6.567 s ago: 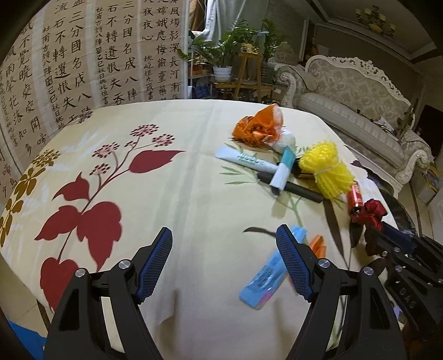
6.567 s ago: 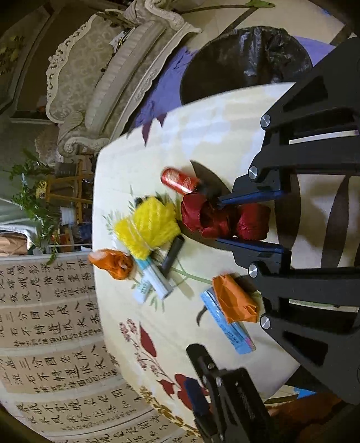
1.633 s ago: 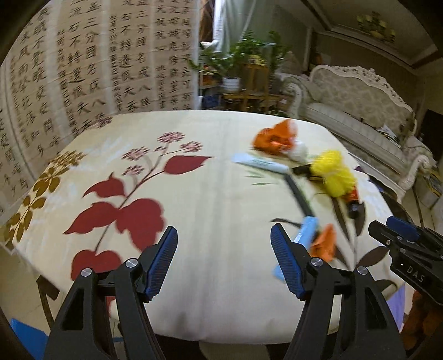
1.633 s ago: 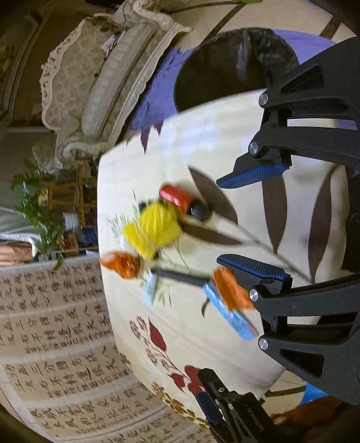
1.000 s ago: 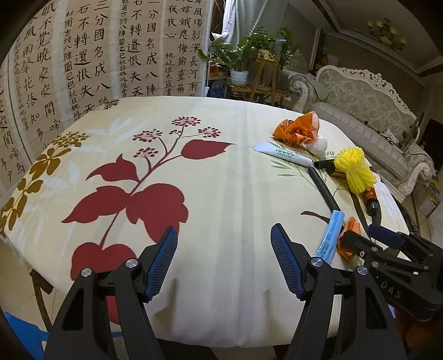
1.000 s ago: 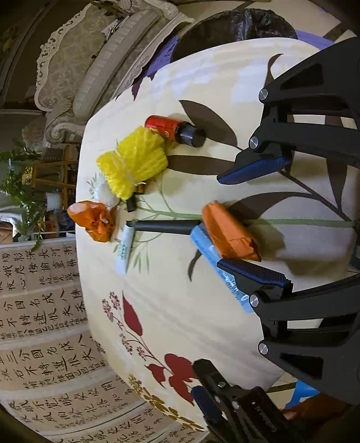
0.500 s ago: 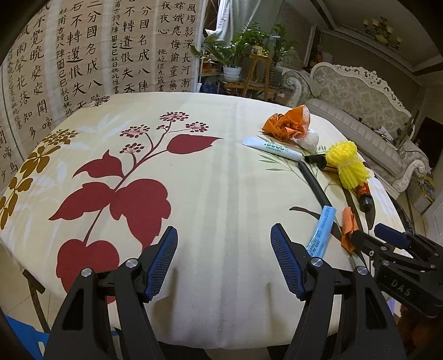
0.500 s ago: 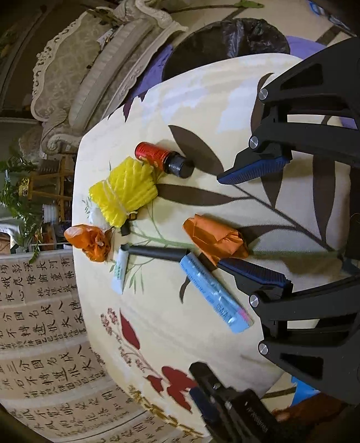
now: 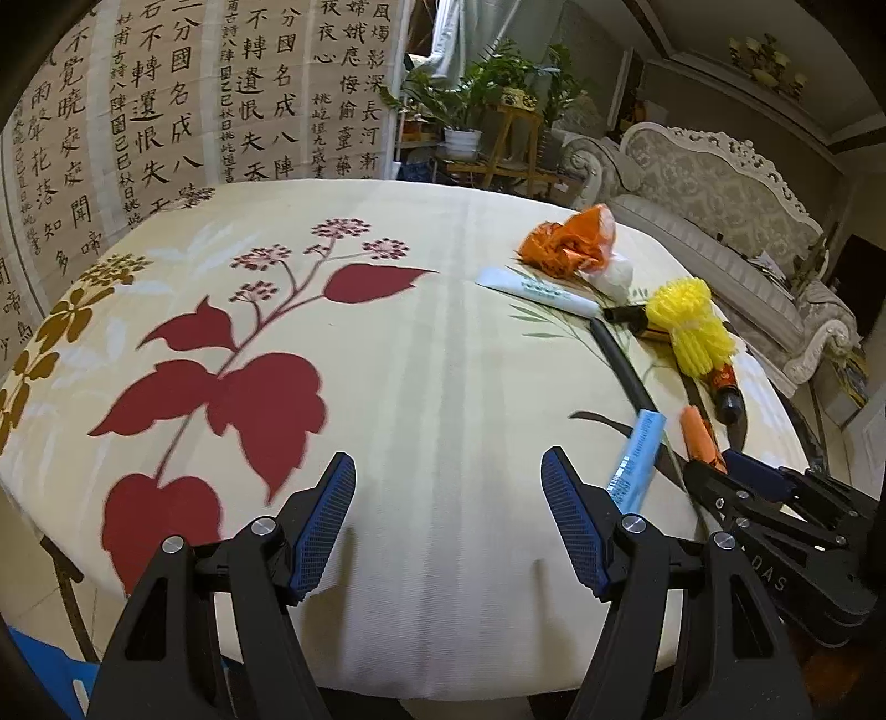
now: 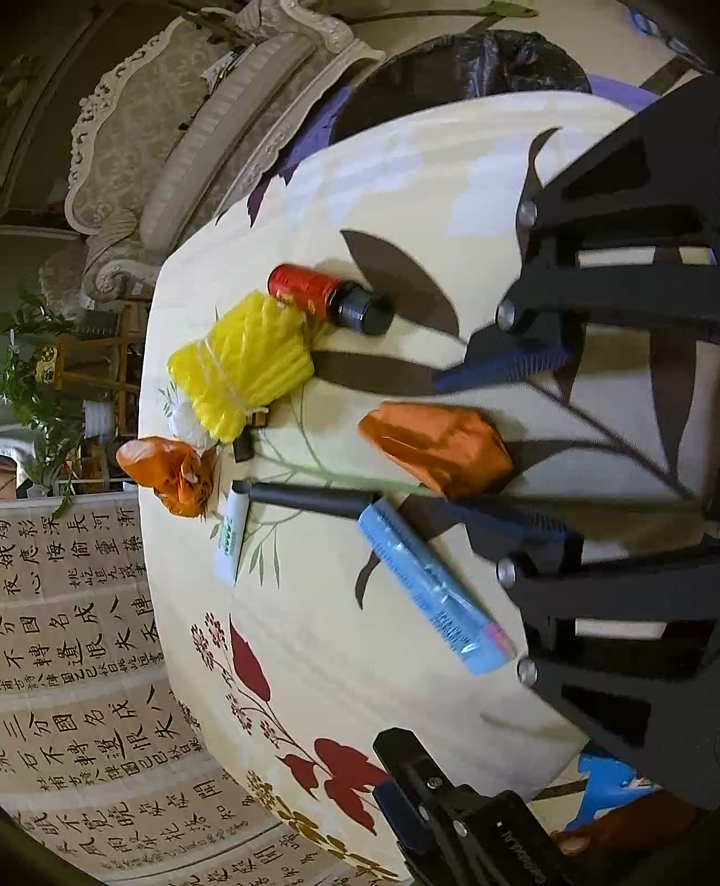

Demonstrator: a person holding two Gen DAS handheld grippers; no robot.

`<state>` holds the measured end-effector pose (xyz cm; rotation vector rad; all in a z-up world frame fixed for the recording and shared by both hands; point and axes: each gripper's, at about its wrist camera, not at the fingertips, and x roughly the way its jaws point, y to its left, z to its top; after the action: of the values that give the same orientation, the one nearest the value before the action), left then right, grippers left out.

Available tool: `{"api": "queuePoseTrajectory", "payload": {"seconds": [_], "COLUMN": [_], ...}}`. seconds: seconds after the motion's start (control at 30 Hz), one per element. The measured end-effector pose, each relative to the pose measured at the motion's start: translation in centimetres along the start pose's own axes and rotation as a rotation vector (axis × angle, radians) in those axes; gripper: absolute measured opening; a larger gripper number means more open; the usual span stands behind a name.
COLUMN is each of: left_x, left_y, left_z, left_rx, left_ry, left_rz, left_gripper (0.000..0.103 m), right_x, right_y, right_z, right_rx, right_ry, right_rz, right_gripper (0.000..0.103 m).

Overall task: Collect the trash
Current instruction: 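Return to the table and grasp the orange bag with the right tool, then grasp the blue toothpaste tube with the left tool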

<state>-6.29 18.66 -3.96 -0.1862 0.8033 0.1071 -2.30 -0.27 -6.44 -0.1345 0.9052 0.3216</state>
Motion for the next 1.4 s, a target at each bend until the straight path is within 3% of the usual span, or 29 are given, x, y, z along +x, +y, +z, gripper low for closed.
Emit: {"api": "queuePoseTrajectory", "payload": {"seconds": [0.6, 0.77, 0.93, 1.07, 1.4], "left_x": [2.0, 2.7, 2.7, 2.6, 0.5], "left_y": [-7.0, -8.5, -9.5, -10.3, -11.0], "left_z": [-0.8, -0.8, -1.2, -1.7, -1.0], "left_rx": [0.112, 0.169, 0.232, 0.276, 0.228], "left_ry": [0.064, 0.060, 0.038, 0.013, -0.050], "left_rz": [-0.079, -0.055, -0.021, -0.002, -0.050], "left_gripper": [0.067, 0.055, 0.030, 0.026, 0.024], "right_x": [-1.7, -1.7, -1.8, -1.9, -3.1], "right_y": [-5.8, -7.5, -8.6, -9.0, -10.2], "right_z": [-2.4, -2.4, -2.5, -2.6, -2.3], "right_rx": [0.050, 0.082, 0.099, 0.108, 0.120], "right_ry": [-0.031, -0.039, -0.047, -0.053, -0.087], "right_rz": [-0.051, -0.048, -0.037, -0.031, -0.044], "right_gripper": [0.029, 0.029, 0.029, 0.029, 0.029]}}
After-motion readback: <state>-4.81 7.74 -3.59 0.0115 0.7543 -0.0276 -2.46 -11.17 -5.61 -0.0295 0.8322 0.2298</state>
